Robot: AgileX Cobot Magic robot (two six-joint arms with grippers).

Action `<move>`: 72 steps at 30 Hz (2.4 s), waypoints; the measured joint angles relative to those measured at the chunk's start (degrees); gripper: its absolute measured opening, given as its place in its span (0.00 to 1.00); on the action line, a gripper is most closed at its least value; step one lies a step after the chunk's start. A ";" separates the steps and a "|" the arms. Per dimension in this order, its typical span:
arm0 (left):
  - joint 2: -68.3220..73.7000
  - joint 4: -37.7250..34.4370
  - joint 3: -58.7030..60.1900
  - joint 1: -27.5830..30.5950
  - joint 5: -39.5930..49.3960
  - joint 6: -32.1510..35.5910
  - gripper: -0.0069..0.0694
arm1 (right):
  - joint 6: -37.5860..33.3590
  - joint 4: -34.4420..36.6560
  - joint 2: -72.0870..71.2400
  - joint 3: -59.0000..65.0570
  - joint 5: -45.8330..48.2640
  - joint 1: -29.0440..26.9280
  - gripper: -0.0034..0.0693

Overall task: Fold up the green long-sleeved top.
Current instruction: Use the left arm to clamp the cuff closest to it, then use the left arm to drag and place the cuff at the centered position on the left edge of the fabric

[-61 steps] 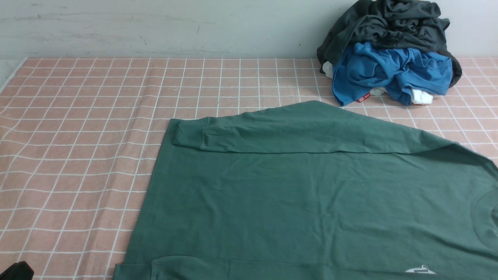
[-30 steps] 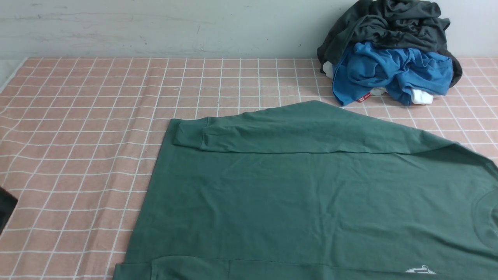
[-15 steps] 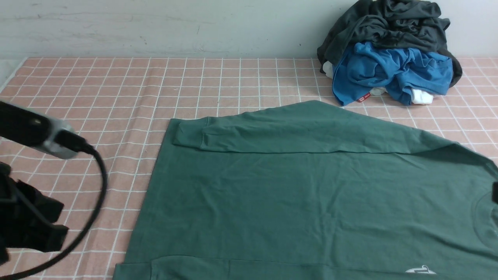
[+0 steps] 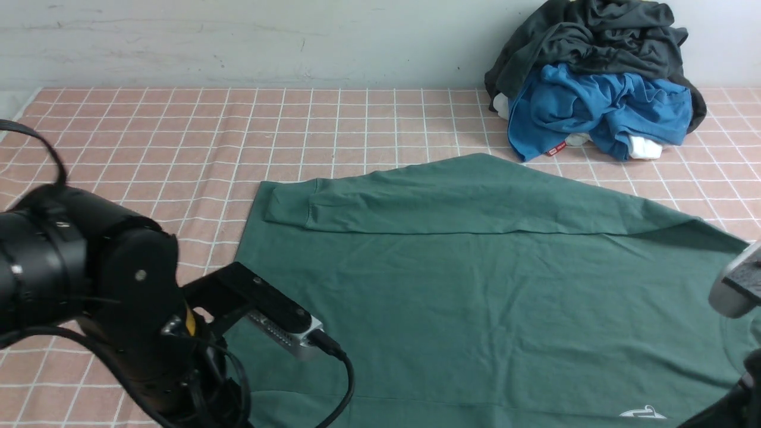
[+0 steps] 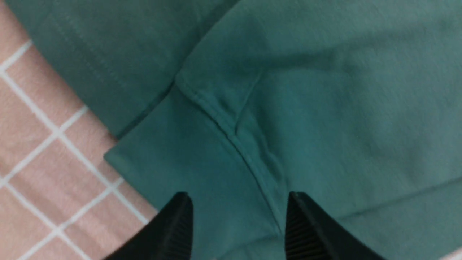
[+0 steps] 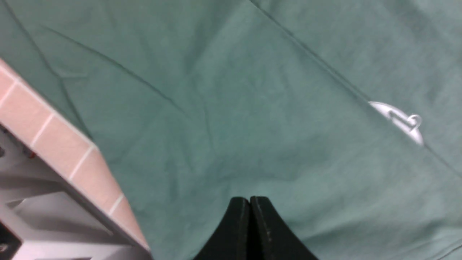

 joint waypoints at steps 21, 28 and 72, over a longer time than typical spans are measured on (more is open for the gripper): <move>10.74 3.82 -0.35 -0.05 -12.10 0.05 0.23 | 0.77 -0.96 0.00 1.93 -8.55 0.00 0.04; 11.61 3.82 -0.41 -0.05 -12.60 0.05 0.11 | 0.79 -0.96 0.00 1.98 -9.06 0.00 0.04; 11.02 13.26 -22.70 -0.05 0.92 -2.82 0.13 | 7.45 -7.07 1.68 1.98 -13.12 0.00 0.04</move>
